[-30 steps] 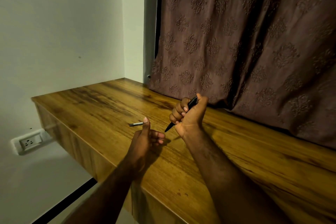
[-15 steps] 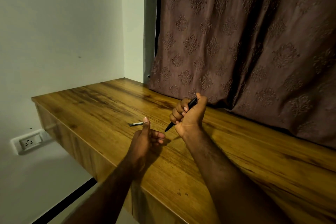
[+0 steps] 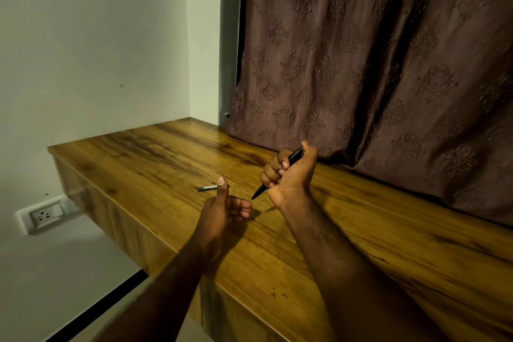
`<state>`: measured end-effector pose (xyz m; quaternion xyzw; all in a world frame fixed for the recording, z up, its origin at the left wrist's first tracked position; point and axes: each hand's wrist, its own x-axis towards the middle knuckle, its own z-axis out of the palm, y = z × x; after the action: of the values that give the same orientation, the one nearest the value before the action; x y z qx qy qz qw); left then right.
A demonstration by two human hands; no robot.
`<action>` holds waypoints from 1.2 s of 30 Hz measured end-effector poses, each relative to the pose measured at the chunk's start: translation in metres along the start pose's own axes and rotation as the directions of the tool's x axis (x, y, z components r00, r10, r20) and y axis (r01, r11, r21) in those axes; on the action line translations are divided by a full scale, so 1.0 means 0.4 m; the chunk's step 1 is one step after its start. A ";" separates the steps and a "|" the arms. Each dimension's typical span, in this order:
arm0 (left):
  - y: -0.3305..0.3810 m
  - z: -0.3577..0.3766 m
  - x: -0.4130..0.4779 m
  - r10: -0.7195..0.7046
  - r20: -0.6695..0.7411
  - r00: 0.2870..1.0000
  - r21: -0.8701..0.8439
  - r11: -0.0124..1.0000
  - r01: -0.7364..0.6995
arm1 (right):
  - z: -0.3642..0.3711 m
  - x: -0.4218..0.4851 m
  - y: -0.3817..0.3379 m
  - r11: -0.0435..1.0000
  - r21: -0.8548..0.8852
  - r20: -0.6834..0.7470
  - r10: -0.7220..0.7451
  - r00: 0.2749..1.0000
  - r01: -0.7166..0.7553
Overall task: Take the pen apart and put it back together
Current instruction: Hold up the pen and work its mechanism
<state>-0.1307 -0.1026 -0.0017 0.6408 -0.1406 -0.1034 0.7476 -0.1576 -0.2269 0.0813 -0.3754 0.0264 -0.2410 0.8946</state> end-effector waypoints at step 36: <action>0.036 0.094 -0.104 -0.034 -0.213 0.977 -0.626 0.772 -0.109 | 0.030 0.002 -0.036 0.989 0.123 -0.117 -0.071 0.991 0.085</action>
<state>-0.1832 -0.1213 0.0147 0.3554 -0.0300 -0.0609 0.9322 -0.1604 -0.2281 0.0998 -0.3040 0.0464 -0.2978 0.9037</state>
